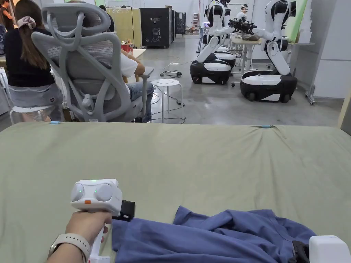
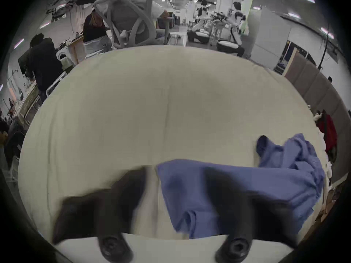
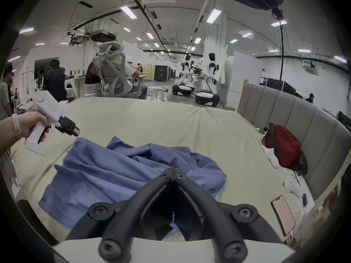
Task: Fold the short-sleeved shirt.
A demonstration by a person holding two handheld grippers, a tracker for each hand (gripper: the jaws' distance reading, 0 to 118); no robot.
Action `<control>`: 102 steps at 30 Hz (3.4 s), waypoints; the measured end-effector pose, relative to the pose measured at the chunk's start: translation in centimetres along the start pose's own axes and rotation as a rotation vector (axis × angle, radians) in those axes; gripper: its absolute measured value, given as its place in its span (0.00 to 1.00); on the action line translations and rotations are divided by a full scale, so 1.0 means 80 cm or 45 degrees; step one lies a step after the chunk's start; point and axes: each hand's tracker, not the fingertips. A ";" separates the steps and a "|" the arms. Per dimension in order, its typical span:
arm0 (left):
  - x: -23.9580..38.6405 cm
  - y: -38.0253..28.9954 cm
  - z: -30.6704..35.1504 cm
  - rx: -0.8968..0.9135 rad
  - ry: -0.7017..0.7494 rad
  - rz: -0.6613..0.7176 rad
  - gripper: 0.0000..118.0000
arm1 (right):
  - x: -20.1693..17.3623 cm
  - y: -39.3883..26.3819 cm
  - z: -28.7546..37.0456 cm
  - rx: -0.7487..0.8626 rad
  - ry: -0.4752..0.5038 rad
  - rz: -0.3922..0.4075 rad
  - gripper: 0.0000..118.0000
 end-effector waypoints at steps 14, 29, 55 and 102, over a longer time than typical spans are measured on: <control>0.021 -0.026 -0.015 -0.070 0.017 -0.225 0.00 | 0.049 -0.010 -0.036 -0.092 -0.071 -0.044 0.00; 0.033 -0.052 0.137 0.296 -0.157 -0.192 0.00 | 0.199 -0.044 -0.168 -0.394 -0.110 0.052 0.15; 0.007 -0.061 0.205 0.462 0.096 -0.317 0.00 | 0.139 0.098 -0.084 -0.120 0.040 0.162 0.07; -0.044 0.045 0.264 0.757 0.427 -0.142 0.00 | 0.125 0.229 -0.114 0.136 -0.357 0.129 0.07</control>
